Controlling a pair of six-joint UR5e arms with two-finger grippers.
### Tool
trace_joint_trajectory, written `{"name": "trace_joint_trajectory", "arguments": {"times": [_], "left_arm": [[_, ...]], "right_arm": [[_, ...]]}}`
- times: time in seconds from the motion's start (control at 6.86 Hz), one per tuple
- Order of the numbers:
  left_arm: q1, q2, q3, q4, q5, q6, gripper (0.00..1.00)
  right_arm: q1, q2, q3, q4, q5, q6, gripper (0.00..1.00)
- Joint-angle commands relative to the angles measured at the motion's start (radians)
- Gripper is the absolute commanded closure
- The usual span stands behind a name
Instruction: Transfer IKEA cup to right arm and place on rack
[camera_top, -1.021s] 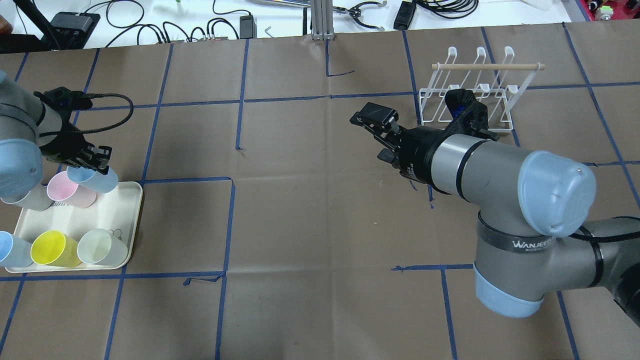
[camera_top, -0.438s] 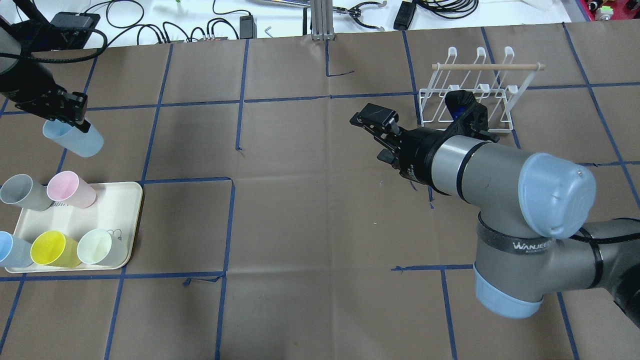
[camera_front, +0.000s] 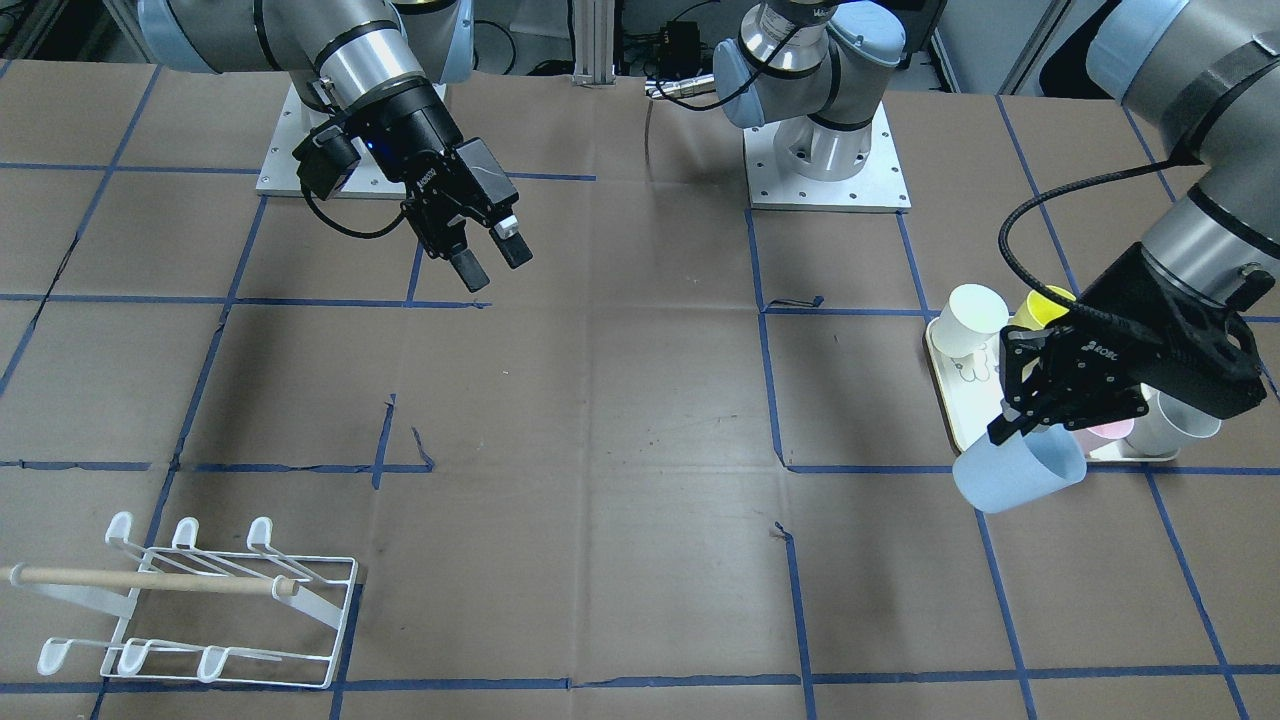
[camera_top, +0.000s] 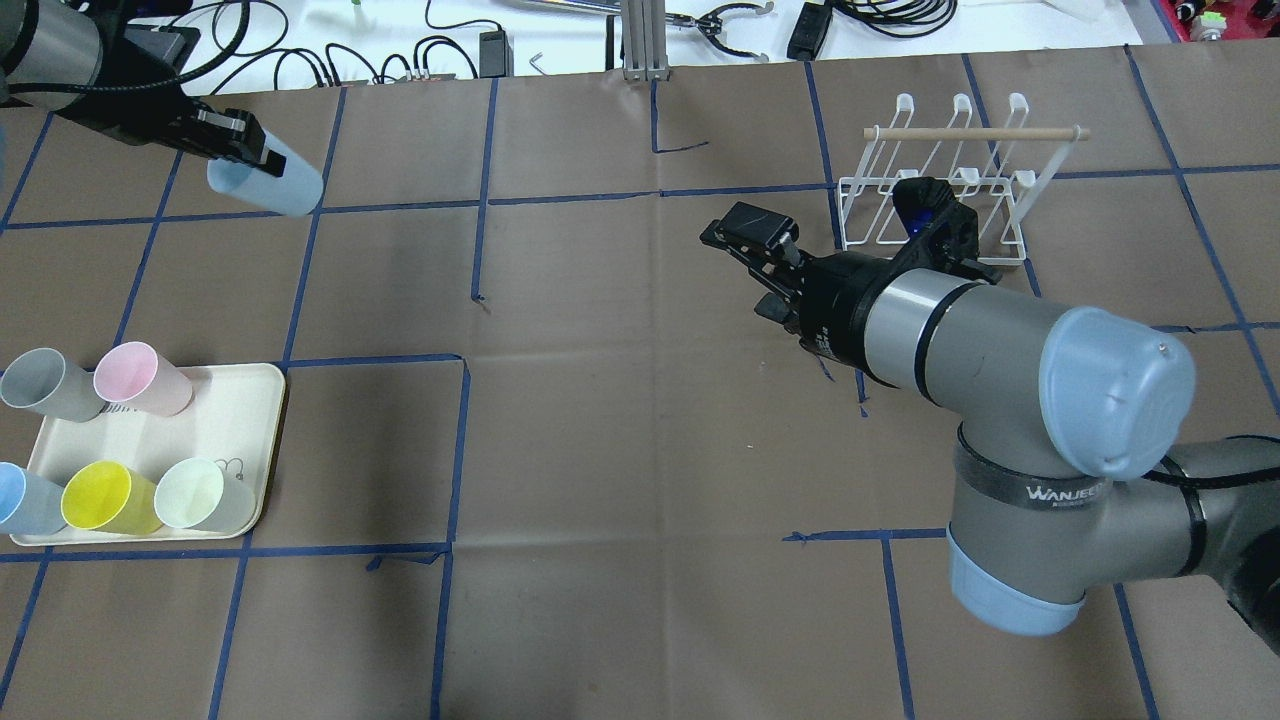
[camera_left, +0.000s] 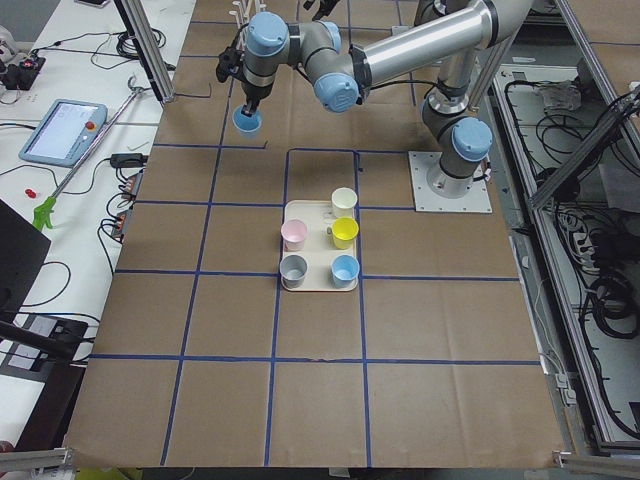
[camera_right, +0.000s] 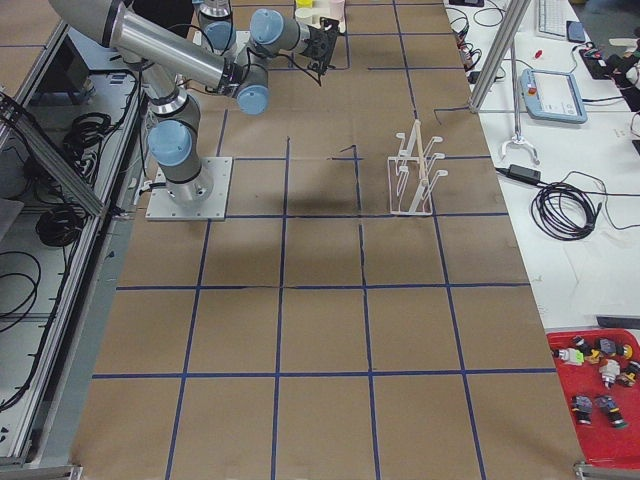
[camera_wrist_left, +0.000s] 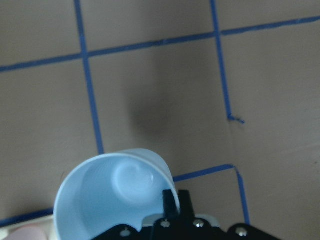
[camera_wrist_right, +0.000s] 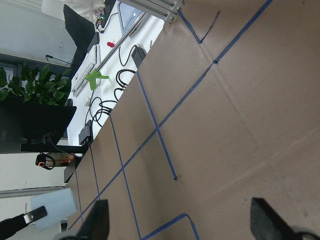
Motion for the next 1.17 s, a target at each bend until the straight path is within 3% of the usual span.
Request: {"name": "trace_joint_trajectory", "arguments": {"times": [0.0, 0.29, 0.44, 0.58, 0.88, 1.02], "left_arm": [[-0.024, 0.014, -0.140, 0.291, -0.325, 0.072, 1.00], [-0.078, -0.009, -0.321, 0.711, -0.459, 0.066, 1.00], [-0.096, -0.010, -0.392, 0.832, -0.479, 0.067, 1.00], [-0.107, -0.035, -0.437, 0.954, -0.552, 0.069, 1.00], [-0.121, -0.197, -0.465, 1.255, -0.701, 0.041, 1.00], [-0.152, -0.231, -0.477, 1.359, -0.714, 0.008, 1.00]], "right_arm": [[0.000, 0.000, -0.003, -0.002, -0.002, 0.000, 0.00], [0.002, 0.030, -0.005, -0.005, -0.004, -0.005, 0.00], [0.002, 0.038, -0.003, -0.014, 0.001, 0.016, 0.00], [0.002, 0.044, -0.002, -0.025, 0.001, 0.170, 0.01], [0.002, 0.124, -0.003, -0.198, 0.001, 0.362, 0.01], [0.003, 0.167, -0.003, -0.282, 0.002, 0.439, 0.01]]}}
